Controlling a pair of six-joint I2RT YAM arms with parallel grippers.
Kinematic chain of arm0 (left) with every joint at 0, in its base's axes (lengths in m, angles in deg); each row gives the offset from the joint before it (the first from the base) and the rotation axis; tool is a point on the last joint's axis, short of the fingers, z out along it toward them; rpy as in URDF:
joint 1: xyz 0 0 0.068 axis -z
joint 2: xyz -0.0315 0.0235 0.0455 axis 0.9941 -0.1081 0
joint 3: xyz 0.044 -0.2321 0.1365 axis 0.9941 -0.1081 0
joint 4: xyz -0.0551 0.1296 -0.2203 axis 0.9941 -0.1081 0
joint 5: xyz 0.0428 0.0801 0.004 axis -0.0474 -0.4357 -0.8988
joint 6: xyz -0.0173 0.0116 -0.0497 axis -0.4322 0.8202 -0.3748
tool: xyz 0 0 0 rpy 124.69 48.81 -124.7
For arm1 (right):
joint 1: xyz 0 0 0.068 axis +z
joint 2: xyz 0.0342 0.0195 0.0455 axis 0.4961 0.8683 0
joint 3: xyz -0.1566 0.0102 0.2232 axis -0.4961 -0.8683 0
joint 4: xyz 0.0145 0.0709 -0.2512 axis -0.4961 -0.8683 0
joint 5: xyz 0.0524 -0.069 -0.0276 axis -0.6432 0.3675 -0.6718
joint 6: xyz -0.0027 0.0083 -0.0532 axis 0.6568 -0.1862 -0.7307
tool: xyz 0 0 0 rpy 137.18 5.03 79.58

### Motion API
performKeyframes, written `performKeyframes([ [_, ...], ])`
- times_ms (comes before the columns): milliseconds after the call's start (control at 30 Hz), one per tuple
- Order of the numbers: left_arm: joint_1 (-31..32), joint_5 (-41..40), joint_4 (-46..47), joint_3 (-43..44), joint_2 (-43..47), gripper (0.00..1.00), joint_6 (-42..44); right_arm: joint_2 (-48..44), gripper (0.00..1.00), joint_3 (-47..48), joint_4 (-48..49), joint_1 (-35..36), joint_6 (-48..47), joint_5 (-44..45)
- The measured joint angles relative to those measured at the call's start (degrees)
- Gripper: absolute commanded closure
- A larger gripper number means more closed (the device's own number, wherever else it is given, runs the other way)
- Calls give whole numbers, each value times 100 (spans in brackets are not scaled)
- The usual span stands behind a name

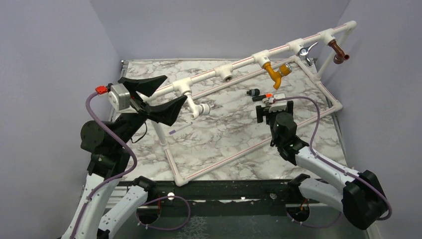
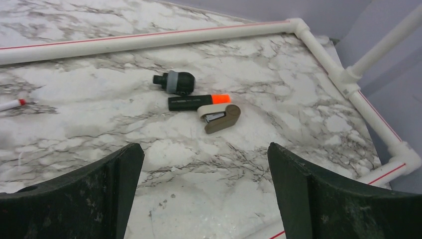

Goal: Install the water faucets

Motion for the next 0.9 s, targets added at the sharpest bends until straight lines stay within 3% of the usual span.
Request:
performKeyframes([
  [367, 44, -584, -96, -280, 267, 1, 293, 413, 0, -1209, 1252, -1543, 769, -225],
  [633, 240, -914, -63, -706, 345, 1, 470, 1508, 0, -1757, 2959, -1947, 695, -234],
  [900, 278, -922, 452, -1130, 555, 1, 498, 2970, 0, -1709, 4684, -2199, 531, -647],
])
